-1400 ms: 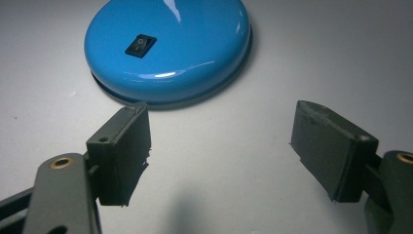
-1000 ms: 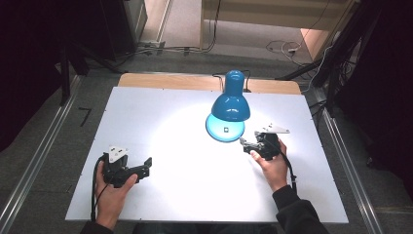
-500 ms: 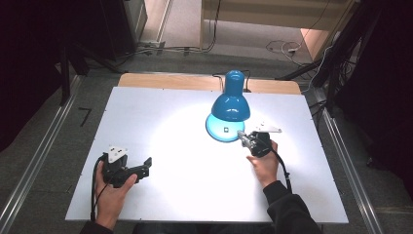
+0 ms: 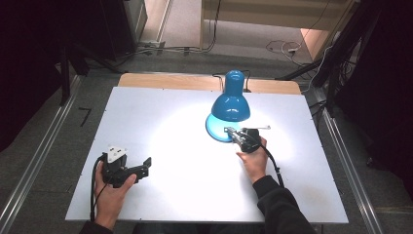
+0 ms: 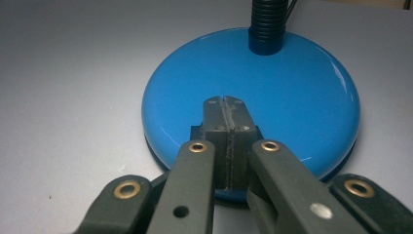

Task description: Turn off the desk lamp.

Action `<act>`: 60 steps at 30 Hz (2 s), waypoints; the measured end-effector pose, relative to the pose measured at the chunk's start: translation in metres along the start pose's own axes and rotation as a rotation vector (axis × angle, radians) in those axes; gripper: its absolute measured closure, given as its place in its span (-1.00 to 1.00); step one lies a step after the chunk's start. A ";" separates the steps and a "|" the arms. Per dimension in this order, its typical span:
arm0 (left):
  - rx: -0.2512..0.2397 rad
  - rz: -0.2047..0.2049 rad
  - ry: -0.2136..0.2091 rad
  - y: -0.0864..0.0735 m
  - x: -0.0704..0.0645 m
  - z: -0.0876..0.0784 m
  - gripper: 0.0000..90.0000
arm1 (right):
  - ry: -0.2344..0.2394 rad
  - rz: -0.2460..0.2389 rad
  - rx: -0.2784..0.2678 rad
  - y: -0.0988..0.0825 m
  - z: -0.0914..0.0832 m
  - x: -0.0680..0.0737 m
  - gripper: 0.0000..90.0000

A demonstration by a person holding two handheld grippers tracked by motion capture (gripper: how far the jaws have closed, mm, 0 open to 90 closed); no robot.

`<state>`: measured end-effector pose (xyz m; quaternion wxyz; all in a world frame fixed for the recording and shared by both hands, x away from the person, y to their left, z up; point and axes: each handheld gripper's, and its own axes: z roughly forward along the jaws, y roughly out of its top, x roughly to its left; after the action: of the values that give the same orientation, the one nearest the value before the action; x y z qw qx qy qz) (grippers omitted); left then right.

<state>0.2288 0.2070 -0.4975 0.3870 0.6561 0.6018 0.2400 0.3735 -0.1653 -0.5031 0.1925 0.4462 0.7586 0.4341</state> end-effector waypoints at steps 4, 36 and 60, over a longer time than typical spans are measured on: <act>0.003 -0.003 0.000 0.000 0.000 0.000 -0.82 | 0.002 -0.001 -0.005 0.002 0.003 0.002 0.95; 0.008 -0.003 -0.010 0.000 0.000 0.000 -0.82 | -0.010 -0.017 -0.019 0.005 0.010 0.003 0.96; 0.001 -0.019 -0.011 -0.001 0.003 -0.002 -0.76 | -0.015 0.112 -0.032 0.010 0.009 -0.022 0.69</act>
<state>0.2270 0.2106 -0.4973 0.3922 0.6519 0.6059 0.2326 0.3966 -0.1775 -0.5022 0.1806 0.4879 0.7240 0.4529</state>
